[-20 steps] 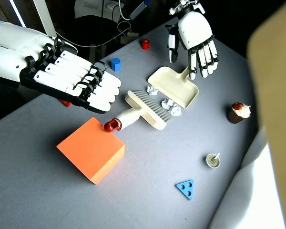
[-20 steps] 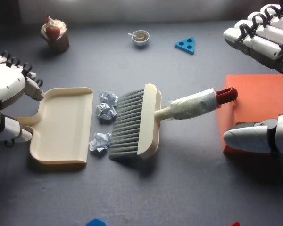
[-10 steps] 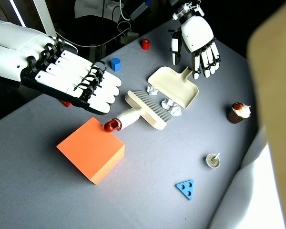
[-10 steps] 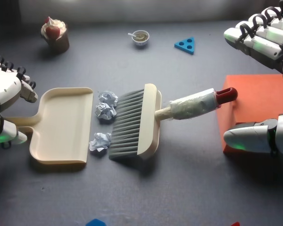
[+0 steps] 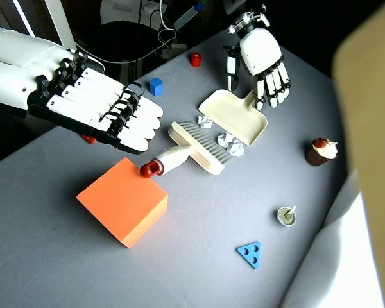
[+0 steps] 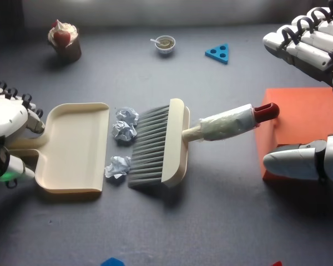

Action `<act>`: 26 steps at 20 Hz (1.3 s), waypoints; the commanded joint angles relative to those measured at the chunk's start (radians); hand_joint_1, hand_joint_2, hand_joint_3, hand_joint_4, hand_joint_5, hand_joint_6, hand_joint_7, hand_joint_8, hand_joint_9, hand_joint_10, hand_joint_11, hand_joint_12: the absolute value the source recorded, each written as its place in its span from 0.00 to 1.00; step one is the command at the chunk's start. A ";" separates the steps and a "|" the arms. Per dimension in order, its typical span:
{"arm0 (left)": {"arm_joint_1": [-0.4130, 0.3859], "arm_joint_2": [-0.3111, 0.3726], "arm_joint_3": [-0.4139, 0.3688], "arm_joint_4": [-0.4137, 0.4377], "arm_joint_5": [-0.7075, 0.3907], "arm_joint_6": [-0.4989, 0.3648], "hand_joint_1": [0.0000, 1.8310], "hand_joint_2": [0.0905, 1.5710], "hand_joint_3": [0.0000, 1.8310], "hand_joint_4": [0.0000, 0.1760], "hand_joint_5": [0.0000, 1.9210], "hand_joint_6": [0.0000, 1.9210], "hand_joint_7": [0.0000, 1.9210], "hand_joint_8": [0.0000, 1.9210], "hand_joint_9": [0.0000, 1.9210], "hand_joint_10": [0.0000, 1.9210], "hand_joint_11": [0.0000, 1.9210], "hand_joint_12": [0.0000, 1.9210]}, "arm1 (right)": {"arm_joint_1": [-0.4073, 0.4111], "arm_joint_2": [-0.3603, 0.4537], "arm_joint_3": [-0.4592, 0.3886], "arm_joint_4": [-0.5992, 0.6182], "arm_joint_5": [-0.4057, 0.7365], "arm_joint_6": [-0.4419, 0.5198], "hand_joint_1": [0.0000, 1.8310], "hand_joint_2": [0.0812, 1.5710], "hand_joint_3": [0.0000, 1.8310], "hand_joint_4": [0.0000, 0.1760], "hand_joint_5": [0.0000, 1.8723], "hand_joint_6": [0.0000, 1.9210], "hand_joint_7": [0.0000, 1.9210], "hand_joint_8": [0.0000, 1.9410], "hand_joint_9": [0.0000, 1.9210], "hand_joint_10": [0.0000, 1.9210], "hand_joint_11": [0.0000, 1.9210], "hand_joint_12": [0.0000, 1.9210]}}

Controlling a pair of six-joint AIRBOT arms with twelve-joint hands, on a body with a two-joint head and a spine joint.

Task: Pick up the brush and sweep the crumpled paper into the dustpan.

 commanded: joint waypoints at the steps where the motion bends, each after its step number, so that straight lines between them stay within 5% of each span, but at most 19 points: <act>1: 0.002 -0.005 0.010 0.028 -0.100 -0.002 0.50 0.62 0.00 0.14 0.31 0.00 0.15 0.00 0.11 0.00 0.02 0.27 | 0.013 0.012 0.001 -0.037 -0.101 0.001 0.00 0.54 0.00 0.00 0.04 0.01 0.06 0.01 0.06 0.01 0.07 0.03; 5: 0.016 -0.025 0.015 0.030 -0.110 -0.008 0.49 0.62 0.00 0.13 0.31 0.00 0.14 0.00 0.11 0.00 0.01 0.27 | 0.013 0.012 0.001 -0.037 -0.101 0.001 0.00 0.53 0.00 0.00 0.02 0.00 0.05 0.00 0.06 0.00 0.07 0.02; 10: 0.026 -0.046 0.020 0.030 -0.125 -0.016 0.52 0.62 0.00 0.00 0.37 0.01 0.17 0.01 0.14 0.01 0.04 0.28 | 0.013 0.012 0.001 -0.037 -0.101 0.001 0.00 0.54 0.00 0.00 0.03 0.00 0.04 0.00 0.05 0.00 0.06 0.02; 12: 0.028 -0.052 0.023 0.030 -0.130 -0.017 0.56 0.66 0.00 0.00 0.47 0.00 0.19 0.00 0.16 0.00 0.08 0.25 | 0.013 0.012 0.001 -0.037 -0.101 0.001 0.00 0.55 0.00 0.00 0.03 0.00 0.04 0.00 0.05 0.00 0.06 0.01; 13: 0.028 -0.054 0.024 0.032 -0.130 -0.017 0.61 0.66 0.01 0.00 0.54 0.33 0.20 0.02 0.18 0.01 0.11 0.22 | 0.013 0.012 0.001 -0.037 -0.101 0.001 0.00 0.54 0.00 0.00 0.03 0.00 0.04 0.00 0.05 0.00 0.06 0.01; 15: 0.030 -0.055 0.025 0.034 -0.127 -0.017 0.62 0.68 0.00 0.00 0.53 0.47 0.20 0.00 0.17 0.00 0.10 0.22 | 0.014 0.012 0.001 -0.037 -0.101 0.001 0.00 0.55 0.00 0.00 0.02 0.00 0.03 0.00 0.04 0.00 0.05 0.01; 23: 0.031 -0.050 0.022 0.041 -0.140 -0.019 0.62 0.68 0.00 0.00 0.54 0.46 0.21 0.00 0.18 0.00 0.09 0.28 | -0.009 -0.014 0.001 -0.033 -0.173 0.001 0.00 0.56 0.00 0.00 0.02 0.00 0.03 0.00 0.04 0.01 0.06 0.01; 26: 0.018 -0.051 0.027 0.036 -0.149 -0.010 0.63 0.67 0.00 0.00 0.56 0.43 0.22 0.00 0.19 0.00 0.09 0.29 | -0.094 -0.046 -0.010 -0.053 -0.256 0.001 0.01 0.57 0.00 0.00 0.03 0.01 0.04 0.01 0.05 0.01 0.06 0.01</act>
